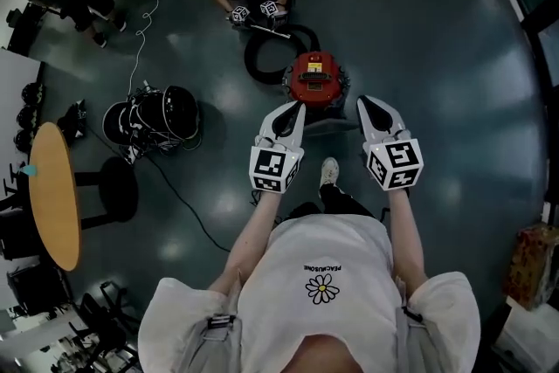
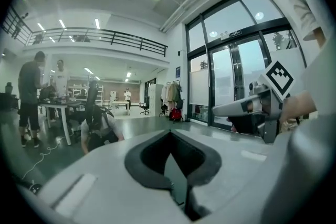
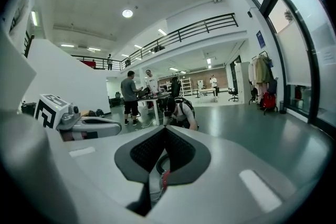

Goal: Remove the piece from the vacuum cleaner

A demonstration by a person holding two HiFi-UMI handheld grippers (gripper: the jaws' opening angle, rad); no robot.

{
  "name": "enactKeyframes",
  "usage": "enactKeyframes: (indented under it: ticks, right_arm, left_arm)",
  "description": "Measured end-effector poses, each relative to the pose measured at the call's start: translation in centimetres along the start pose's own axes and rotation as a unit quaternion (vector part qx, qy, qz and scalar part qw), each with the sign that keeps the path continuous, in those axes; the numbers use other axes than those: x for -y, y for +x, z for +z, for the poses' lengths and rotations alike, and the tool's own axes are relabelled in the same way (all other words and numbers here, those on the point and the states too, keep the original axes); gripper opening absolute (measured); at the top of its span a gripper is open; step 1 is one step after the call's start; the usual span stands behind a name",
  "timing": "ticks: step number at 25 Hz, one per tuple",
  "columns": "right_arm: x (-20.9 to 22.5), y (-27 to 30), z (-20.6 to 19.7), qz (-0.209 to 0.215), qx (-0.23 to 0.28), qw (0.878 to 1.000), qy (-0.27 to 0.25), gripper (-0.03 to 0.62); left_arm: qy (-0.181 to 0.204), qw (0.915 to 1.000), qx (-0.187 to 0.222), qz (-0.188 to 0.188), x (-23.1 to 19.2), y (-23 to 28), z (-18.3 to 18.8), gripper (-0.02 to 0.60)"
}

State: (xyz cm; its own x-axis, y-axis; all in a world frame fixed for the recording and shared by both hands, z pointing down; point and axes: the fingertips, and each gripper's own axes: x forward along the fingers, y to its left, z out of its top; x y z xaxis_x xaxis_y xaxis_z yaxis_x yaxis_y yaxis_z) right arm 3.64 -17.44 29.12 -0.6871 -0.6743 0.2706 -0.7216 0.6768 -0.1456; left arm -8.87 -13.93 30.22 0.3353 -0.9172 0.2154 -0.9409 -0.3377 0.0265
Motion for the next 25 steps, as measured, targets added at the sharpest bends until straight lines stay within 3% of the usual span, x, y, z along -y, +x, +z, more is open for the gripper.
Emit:
enactKeyframes:
  ticks: [6, 9, 11, 14, 20, 22, 25]
  right_arm:
    - [3.7, 4.5, -1.0, 0.010, -0.033, 0.999, 0.004, 0.026]
    - [5.1, 6.2, -2.8, 0.010, -0.059, 0.998, 0.012, 0.026]
    - [5.3, 7.9, -4.7, 0.013, -0.077, 0.997, 0.008, 0.026]
    - [4.9, 10.0, -9.3, 0.022, -0.123, 0.992, -0.007, 0.033]
    - [6.6, 14.4, -21.4, 0.068, -0.239, 0.968, -0.030, 0.131]
    - [6.5, 15.6, -26.1, 0.099, -0.279, 0.954, -0.047, 0.182]
    - [5.9, 15.2, -33.5, 0.152, -0.363, 0.914, -0.097, 0.246]
  left_arm:
    - [0.044, 0.9954, -0.081, -0.026, -2.5, 5.9, -3.0, 0.000]
    - [0.051, 0.9863, -0.145, -0.058, -3.8, 9.0, -6.7, 0.000]
    - [0.062, 0.9757, -0.193, -0.082, -5.4, 11.1, -10.4, 0.000]
    - [0.076, 0.9523, -0.269, -0.123, -7.1, 13.3, -18.0, 0.000]
    - [0.122, 0.8938, -0.392, -0.180, -8.3, 19.1, -32.7, 0.000]
    - [0.137, 0.8780, -0.419, -0.188, -8.9, 20.4, -36.1, 0.000]
    - [0.142, 0.8552, -0.453, -0.207, -8.3, 21.0, -39.7, 0.000]
